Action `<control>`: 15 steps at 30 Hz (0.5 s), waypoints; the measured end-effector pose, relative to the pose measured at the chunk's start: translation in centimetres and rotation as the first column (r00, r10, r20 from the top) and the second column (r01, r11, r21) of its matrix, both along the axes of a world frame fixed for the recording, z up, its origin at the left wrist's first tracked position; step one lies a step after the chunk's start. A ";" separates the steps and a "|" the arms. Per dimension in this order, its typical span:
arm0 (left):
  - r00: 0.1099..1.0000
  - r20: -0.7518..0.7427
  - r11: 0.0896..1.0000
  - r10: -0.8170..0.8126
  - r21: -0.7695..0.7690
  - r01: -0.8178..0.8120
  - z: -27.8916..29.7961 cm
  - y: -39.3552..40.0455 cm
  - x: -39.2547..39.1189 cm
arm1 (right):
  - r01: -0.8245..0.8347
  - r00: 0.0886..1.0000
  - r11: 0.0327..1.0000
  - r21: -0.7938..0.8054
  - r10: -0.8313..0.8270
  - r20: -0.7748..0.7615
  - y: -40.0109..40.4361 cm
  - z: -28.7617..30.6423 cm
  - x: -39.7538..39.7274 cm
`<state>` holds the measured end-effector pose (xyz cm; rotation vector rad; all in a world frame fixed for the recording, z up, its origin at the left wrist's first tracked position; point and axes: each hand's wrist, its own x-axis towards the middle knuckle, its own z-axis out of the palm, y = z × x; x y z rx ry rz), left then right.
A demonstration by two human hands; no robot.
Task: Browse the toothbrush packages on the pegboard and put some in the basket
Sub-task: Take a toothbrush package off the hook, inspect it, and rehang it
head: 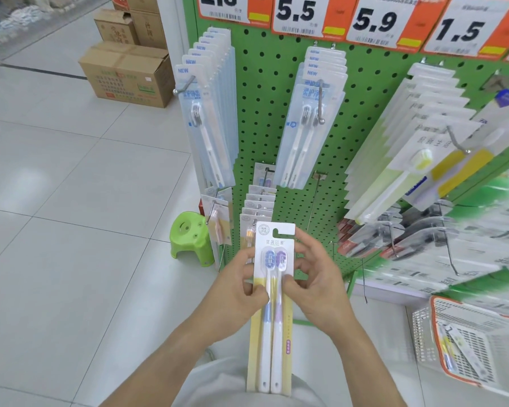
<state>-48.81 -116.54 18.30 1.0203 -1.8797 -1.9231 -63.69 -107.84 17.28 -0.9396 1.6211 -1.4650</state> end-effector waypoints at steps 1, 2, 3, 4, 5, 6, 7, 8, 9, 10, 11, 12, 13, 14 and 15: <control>1.000 0.010 1.000 -0.007 -0.004 0.007 0.0 0.2 0.1 | 0.001 1.000 1.000 0.000 -0.001 0.005 0.1 -0.1 0.0; 1.000 0.013 1.000 -0.008 -0.004 0.008 0.0 0.3 0.1 | 0.006 1.000 1.000 0.002 -0.006 0.012 0.2 -0.1 0.0; 1.000 0.011 1.000 0.000 0.000 0.000 0.0 0.5 0.2 | 0.014 1.000 1.000 0.006 -0.014 0.018 0.3 -0.2 0.0; 1.000 -0.002 1.000 0.016 0.015 -0.016 0.0 0.6 0.2 | 0.020 1.000 1.000 0.012 -0.020 0.020 0.4 -0.3 -0.1; 0.999 -0.014 0.999 0.038 0.037 -0.038 0.0 0.6 0.1 | 0.023 1.000 1.000 0.015 -0.023 0.017 0.5 -0.5 -0.1; 0.998 -0.027 0.997 0.061 0.055 -0.060 0.0 0.7 0.0 | 0.023 1.000 1.000 0.016 -0.023 0.015 0.5 -0.6 -0.1; 0.996 -0.031 0.995 0.083 0.051 -0.081 0.0 0.7 -0.1 | 0.023 1.000 1.000 0.020 -0.023 0.013 0.6 -0.6 -0.2; 0.994 -0.034 0.994 0.101 0.035 -0.100 0.0 0.8 -0.2 | 0.025 1.000 0.999 0.026 -0.025 0.012 0.6 -0.7 -0.2; 0.992 -0.031 0.993 0.121 0.015 -0.120 0.1 0.9 -0.4 | 0.030 1.000 0.999 0.036 -0.031 0.005 0.5 -0.7 -0.2; 0.989 -0.030 0.990 0.143 0.008 -0.143 0.1 1.0 -0.6 | 0.038 0.999 0.998 0.045 -0.037 -0.007 0.4 -0.7 -0.2; 0.986 -0.029 0.987 0.163 0.006 -0.163 0.1 1.1 -0.7 | 0.044 0.999 0.998 0.048 -0.043 -0.018 0.4 -0.7 -0.2; 0.984 -0.028 0.984 0.177 0.005 -0.177 0.1 1.3 -0.8 | 0.045 0.999 0.998 0.044 -0.044 -0.019 0.3 -0.6 -0.1; 0.982 -0.017 0.982 0.189 -0.001 -0.189 0.0 1.3 -0.9 | 0.039 0.999 0.998 0.040 -0.038 -0.017 0.2 -0.6 -0.1; 0.979 -0.004 0.979 0.202 -0.003 -0.202 0.0 1.4 -0.9 | 0.025 1.000 0.999 0.041 -0.024 -0.019 0.1 -0.6 0.0; 0.975 0.010 0.975 0.222 -0.004 -0.221 -0.2 1.3 -0.9 | 0.007 1.000 0.999 0.048 -0.006 -0.027 0.1 -0.7 0.0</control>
